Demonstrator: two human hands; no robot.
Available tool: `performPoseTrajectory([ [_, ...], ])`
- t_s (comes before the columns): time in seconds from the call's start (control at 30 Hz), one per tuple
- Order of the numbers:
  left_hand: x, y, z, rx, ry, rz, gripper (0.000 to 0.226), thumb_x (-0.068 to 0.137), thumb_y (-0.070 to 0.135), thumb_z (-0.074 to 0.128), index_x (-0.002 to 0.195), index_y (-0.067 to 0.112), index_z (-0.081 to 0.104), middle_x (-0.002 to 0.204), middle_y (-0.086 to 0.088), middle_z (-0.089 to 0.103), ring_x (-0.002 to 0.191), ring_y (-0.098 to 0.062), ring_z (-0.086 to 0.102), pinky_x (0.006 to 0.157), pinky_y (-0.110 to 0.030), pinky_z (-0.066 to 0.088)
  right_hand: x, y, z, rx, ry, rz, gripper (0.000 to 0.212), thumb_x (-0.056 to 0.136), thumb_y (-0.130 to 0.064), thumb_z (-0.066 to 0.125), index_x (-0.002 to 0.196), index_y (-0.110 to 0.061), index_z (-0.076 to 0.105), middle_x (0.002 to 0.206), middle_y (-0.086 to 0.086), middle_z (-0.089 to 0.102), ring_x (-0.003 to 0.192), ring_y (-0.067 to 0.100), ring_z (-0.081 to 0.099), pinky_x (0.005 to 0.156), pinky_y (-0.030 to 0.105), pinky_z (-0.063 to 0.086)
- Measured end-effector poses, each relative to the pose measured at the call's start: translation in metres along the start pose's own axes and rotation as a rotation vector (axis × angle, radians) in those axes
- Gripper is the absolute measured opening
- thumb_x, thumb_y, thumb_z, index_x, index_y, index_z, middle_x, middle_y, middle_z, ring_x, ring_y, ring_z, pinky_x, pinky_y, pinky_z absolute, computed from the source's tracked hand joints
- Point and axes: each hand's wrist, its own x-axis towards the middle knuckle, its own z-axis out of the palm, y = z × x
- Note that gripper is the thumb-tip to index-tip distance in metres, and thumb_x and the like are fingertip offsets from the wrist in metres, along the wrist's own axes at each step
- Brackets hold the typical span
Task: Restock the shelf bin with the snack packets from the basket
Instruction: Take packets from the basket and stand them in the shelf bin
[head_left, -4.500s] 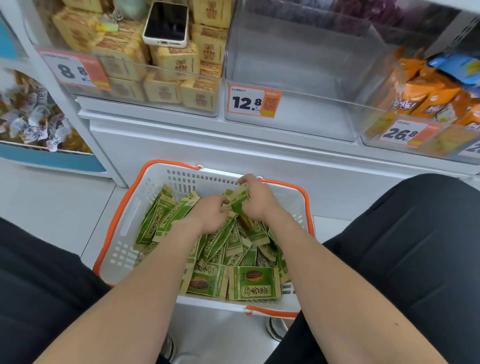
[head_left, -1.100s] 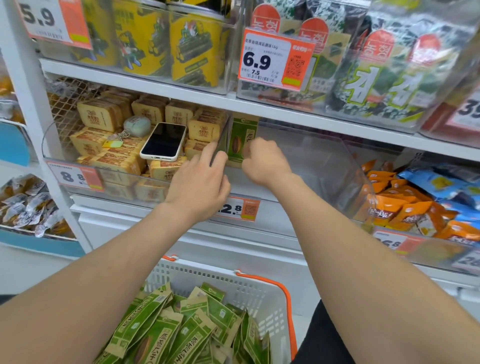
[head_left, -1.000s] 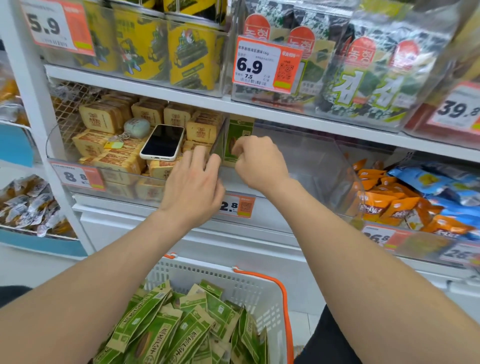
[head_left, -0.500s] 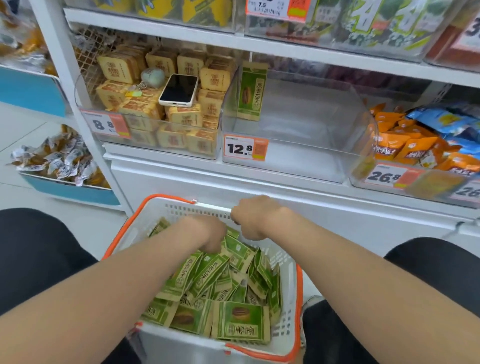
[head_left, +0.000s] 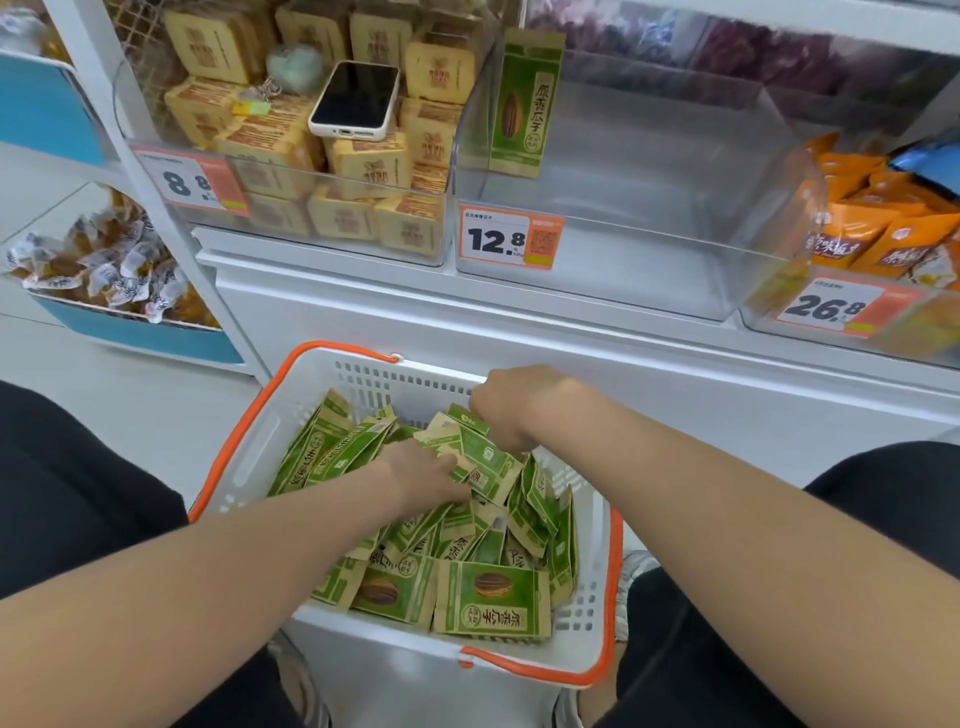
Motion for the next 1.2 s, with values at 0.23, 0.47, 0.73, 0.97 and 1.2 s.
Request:
performPoseTrajectory([
  [0.23,0.002,-0.008,-0.006,0.287,0.236,0.089,0.064,0.098,0.02,0.069,0.154,0.027,0.041,0.169,-0.013,0.021,0.154,-0.041,0.026,0.118,-0.061,0.034,0.004,-0.008,-0.005,0.024,-0.036,-0.026,0.029,0.096,-0.009,0.051,0.123,-0.015,0.06,0.089,0.001,0.046,0.068,0.017,0.052,0.052,0.032,0.04],
  [0.47,-0.011,-0.026,-0.017,0.039,0.242,0.014,0.052,0.097,0.019,0.07,0.144,0.025,0.049,0.132,-0.001,0.065,0.122,-0.026,0.05,0.108,-0.042,0.043,0.001,0.004,-0.001,-0.002,-0.189,0.056,0.036,0.1,-0.013,0.052,0.136,-0.014,0.057,0.107,0.003,0.059,0.088,0.023,0.062,0.069,0.034,0.052],
  [0.73,-0.031,-0.059,-0.039,-1.017,0.444,-0.175,0.038,0.085,0.03,0.087,0.121,0.025,0.075,0.085,0.02,0.062,0.079,-0.006,0.06,0.068,-0.021,0.041,-0.014,0.024,-0.005,0.099,-0.18,0.021,0.055,0.102,-0.011,0.052,0.155,-0.024,0.046,0.149,0.004,0.053,0.126,0.029,0.058,0.103,0.044,0.053],
  [0.97,-0.053,-0.069,-0.068,-1.395,0.768,-0.208,0.016,0.083,0.023,0.09,0.095,0.019,0.079,0.085,-0.001,0.076,0.08,-0.027,0.071,0.077,-0.047,0.061,-0.026,0.049,-0.027,0.456,0.107,0.029,0.045,0.089,-0.033,0.077,0.132,-0.025,0.064,0.112,-0.004,0.063,0.102,0.019,0.061,0.09,0.034,0.053],
  [1.2,-0.07,-0.063,-0.114,-1.786,1.208,-0.492,0.05,0.095,0.059,0.069,0.129,0.025,0.053,0.113,-0.001,0.067,0.098,-0.016,0.072,0.085,-0.038,0.06,-0.049,0.077,-0.06,0.782,0.359,0.069,0.026,0.085,-0.023,0.085,0.108,-0.025,0.073,0.098,-0.002,0.076,0.093,0.018,0.073,0.086,0.034,0.059],
])
